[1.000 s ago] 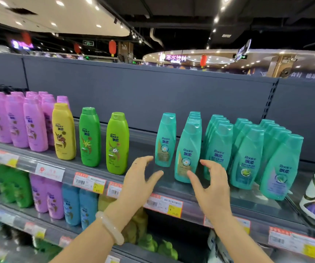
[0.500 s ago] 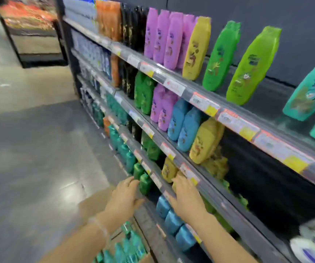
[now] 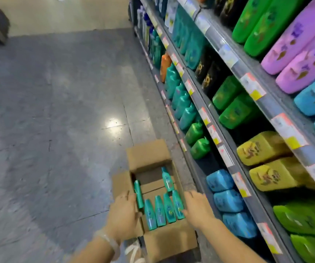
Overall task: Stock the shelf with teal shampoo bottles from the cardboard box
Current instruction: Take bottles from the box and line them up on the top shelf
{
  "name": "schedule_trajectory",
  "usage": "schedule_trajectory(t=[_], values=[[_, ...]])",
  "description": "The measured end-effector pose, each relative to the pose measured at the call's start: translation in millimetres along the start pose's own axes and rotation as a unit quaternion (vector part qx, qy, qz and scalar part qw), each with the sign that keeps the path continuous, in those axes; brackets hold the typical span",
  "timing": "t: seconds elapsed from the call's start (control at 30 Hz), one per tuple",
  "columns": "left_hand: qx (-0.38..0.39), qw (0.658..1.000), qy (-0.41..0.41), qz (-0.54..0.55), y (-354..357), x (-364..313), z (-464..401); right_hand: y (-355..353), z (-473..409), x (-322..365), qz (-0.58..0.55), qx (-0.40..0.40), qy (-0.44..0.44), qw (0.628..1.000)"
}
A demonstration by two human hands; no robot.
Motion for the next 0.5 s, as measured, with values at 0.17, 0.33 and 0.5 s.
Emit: schedule_trajectory(t=[0.17, 0.33, 0.5], values=[[0.031, 0.998, -0.037, 0.036, 42.6, 30.0, -102.0, 32.6, -111.4, -4.1, -0.063, 0.032, 0.003, 0.997], [0.070, 0.990, -0.094, 0.083, 134.9, 62.5, -206.1, 93.8, -233.4, -24.4, -0.092, 0.046, 0.021, 0.994], [0.043, 0.962, -0.148, 0.225, 222.3, 87.9, -315.6, 156.8, -356.4, -49.7, -0.137, 0.044, 0.032, 0.989]])
Point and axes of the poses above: each hand's wrist, its own z-axis away from the middle knuckle, its own y-axis out of the palm, x = y × z, the point moved 7 cm from there along -z, towards the middle knuckle, and after that the axes turned 13 degrees about x, right-handed, at the moved point
